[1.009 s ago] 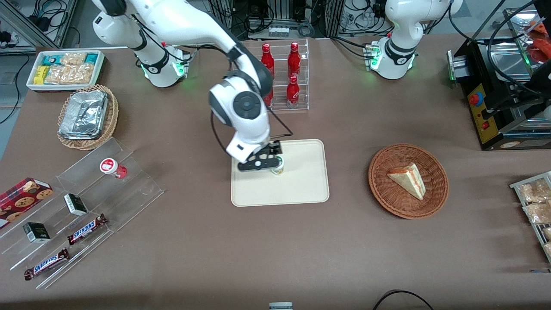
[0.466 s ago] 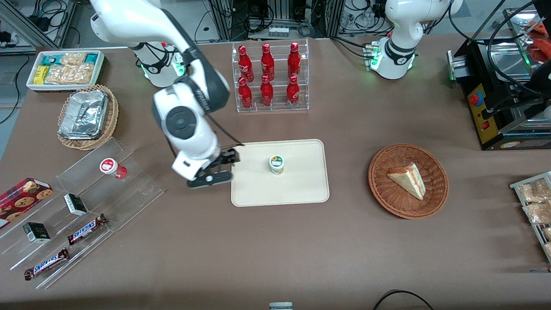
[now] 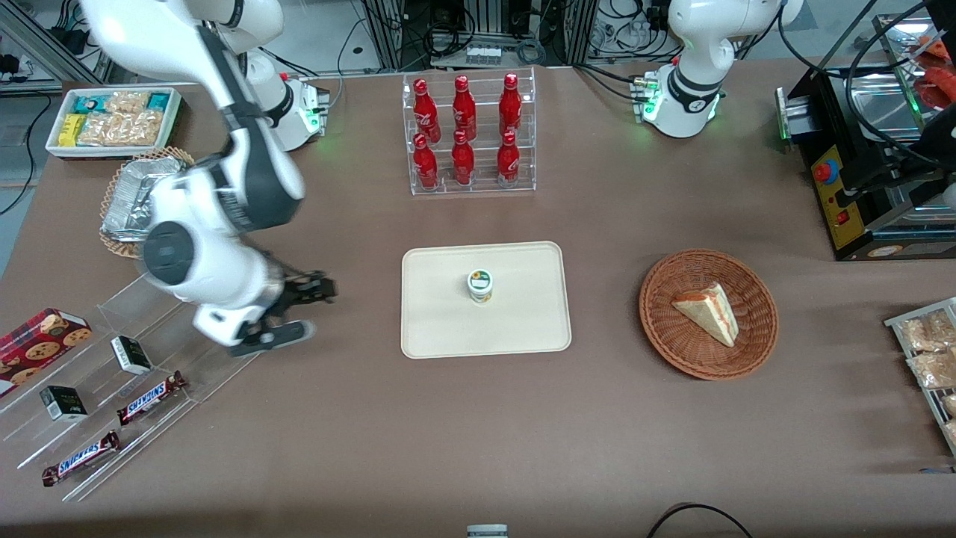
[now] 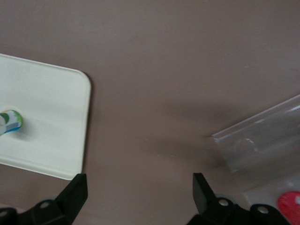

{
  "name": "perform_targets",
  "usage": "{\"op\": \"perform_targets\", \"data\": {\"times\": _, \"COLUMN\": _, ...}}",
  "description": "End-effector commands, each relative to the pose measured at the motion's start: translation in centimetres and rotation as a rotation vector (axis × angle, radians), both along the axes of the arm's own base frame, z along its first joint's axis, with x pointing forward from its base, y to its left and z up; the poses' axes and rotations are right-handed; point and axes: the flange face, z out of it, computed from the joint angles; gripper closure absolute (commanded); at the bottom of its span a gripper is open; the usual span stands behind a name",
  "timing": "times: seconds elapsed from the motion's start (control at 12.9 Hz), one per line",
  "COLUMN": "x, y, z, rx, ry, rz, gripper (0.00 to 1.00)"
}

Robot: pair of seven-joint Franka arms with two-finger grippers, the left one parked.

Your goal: Place green gum on tray

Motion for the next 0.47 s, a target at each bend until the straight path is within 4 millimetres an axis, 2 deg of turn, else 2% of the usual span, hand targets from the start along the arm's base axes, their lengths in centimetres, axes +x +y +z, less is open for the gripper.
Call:
{"op": "perform_targets", "data": {"times": 0.0, "x": -1.4, "y": -5.9, "z": 1.9, "rx": 0.047, "ry": 0.000, "rz": -0.045, "gripper": 0.00}}
{"op": "perform_targets", "data": {"times": 0.16, "x": -2.4, "y": -10.0, "z": 3.0, "rx": 0.055, "ry": -0.014, "rz": -0.112, "gripper": 0.00}}
{"op": "perform_targets", "data": {"times": 0.23, "x": -2.8, "y": -10.8, "z": 3.4, "rx": 0.045, "ry": -0.023, "rz": -0.118, "gripper": 0.00}}
{"op": "perform_targets", "data": {"times": 0.39, "x": -3.8, "y": -13.0, "z": 5.4, "rx": -0.017, "ry": -0.050, "rz": -0.118, "gripper": 0.00}}
